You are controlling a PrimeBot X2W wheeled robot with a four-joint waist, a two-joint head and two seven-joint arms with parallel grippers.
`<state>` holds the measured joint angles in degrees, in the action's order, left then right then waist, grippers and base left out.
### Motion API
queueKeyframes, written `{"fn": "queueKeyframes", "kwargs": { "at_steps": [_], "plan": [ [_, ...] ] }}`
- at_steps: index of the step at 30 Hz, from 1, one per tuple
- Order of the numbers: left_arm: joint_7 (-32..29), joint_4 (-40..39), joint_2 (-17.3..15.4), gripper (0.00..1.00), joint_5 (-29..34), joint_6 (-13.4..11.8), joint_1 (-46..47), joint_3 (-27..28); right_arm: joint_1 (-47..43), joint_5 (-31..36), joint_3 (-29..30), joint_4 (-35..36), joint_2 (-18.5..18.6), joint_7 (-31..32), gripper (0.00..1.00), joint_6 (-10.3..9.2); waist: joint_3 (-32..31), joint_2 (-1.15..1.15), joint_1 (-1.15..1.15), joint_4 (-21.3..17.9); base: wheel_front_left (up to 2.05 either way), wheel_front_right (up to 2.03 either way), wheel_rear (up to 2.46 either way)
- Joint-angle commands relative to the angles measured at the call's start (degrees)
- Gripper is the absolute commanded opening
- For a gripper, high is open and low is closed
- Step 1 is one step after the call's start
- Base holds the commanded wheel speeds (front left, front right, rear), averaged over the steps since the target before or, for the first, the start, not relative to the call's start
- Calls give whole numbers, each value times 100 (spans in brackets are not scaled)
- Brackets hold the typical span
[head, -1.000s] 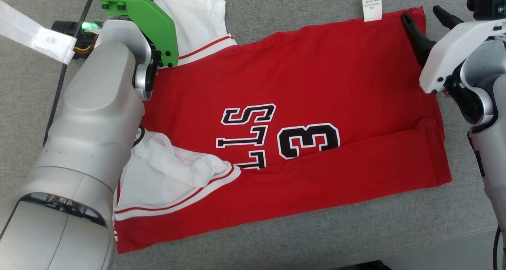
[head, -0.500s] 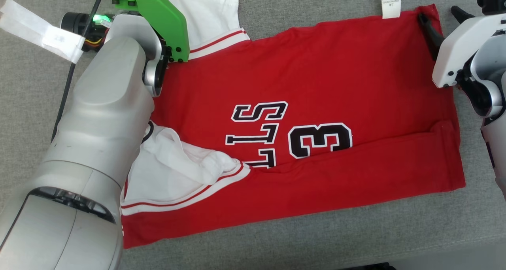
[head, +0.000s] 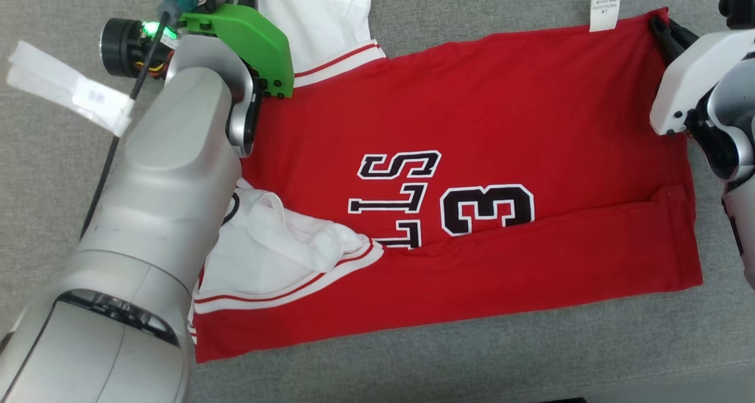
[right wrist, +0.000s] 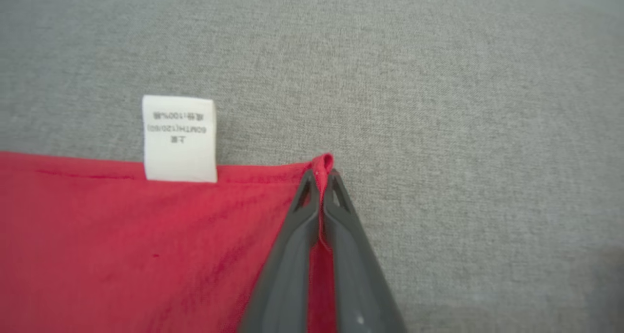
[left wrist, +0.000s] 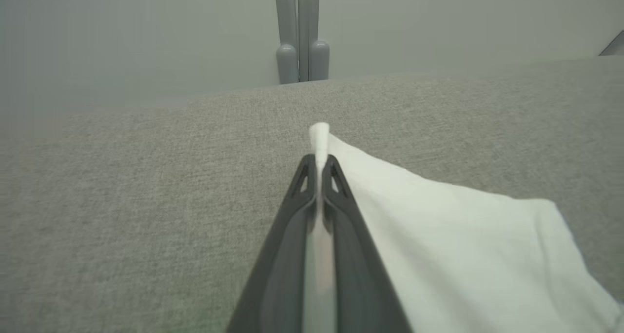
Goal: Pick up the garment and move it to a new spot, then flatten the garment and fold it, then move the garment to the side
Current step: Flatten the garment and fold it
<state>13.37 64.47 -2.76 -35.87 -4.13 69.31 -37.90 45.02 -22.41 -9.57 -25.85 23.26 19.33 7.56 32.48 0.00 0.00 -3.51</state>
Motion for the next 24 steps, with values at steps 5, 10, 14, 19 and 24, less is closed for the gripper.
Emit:
{"fn": "queueKeyframes", "kwargs": {
  "at_steps": [5, 10, 14, 19, 24],
  "plan": [
    [181, -986, -64, 0, 245, -149, -559, 244, -261, -137, 334, -75, -9, -501, 0, -16, -248, 0, 0, 191, 0, 0, 0],
    [181, -2176, -206, 0, 680, -249, -1348, 731, -499, -138, 544, -216, -165, -923, 0, -15, -461, 0, 0, 253, 0, 0, 0],
    [181, -2806, -245, 0, 975, -177, -1976, 1046, -702, -86, 555, -373, -212, -1114, 0, -15, -674, 0, 0, 299, 0, 0, 0],
    [182, -3456, -228, 0, 1246, -12, -2716, 1434, -960, -20, 444, -491, -206, -1330, 0, -15, -950, 0, 0, 368, 0, 0, 0],
    [181, -4171, -128, 0, 1380, 183, -3654, 1827, -1228, 6, 288, -561, -128, -1575, 0, -15, -1238, 0, 0, 440, 0, 0, 0]
  ]
}}
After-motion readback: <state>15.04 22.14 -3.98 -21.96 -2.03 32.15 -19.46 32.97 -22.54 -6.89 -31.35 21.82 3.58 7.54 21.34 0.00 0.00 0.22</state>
